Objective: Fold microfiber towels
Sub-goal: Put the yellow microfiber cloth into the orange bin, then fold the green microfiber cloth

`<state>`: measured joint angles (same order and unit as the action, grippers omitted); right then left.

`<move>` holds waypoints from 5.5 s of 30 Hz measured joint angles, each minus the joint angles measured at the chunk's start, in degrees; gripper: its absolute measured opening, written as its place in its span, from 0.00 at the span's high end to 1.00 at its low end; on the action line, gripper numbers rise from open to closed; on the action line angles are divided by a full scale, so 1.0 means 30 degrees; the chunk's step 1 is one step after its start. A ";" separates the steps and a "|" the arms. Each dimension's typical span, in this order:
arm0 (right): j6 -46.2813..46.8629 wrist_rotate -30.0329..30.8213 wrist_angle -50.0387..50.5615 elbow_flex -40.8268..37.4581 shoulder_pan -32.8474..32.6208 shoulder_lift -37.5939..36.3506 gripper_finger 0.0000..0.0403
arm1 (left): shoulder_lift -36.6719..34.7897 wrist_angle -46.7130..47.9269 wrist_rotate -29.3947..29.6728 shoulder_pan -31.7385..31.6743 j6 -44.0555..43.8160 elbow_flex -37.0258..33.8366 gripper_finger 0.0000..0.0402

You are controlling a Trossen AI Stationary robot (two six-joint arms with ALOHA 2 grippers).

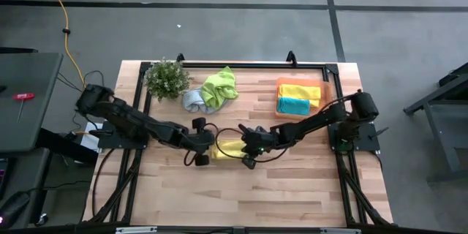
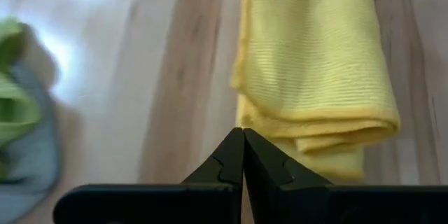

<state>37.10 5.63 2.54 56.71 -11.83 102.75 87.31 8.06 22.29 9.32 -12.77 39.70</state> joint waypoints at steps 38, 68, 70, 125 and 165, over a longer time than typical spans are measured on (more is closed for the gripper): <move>-1.1975 -0.4230 0.7515 0.8217 0.3315 0.5561 0.22 | -1.2787 0.3299 -0.3754 0.4393 -1.0457 -0.0197 1.00; -1.0234 -0.5197 1.1269 0.5719 0.3480 0.1005 0.99 | -1.2867 0.3546 -0.5344 0.4387 -0.9350 -0.0197 1.00; -1.0361 -0.4937 1.2396 0.5712 0.4019 0.0107 0.99 | -1.2867 0.3546 -0.5343 0.4393 -0.9335 -0.0197 1.00; -2.5630 -0.3100 2.0778 0.4182 2.2043 -0.1242 0.94 | -1.2864 0.3517 -0.3035 0.4393 -1.0537 -0.0197 1.00; -0.5490 -0.6820 0.8563 -0.0921 1.2193 -1.3160 0.44 | -0.7004 0.4290 -0.4342 -0.8738 0.0883 0.1944 0.78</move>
<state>20.63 -14.83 28.23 53.94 24.75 63.27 66.30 20.93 9.26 -16.89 -10.12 45.53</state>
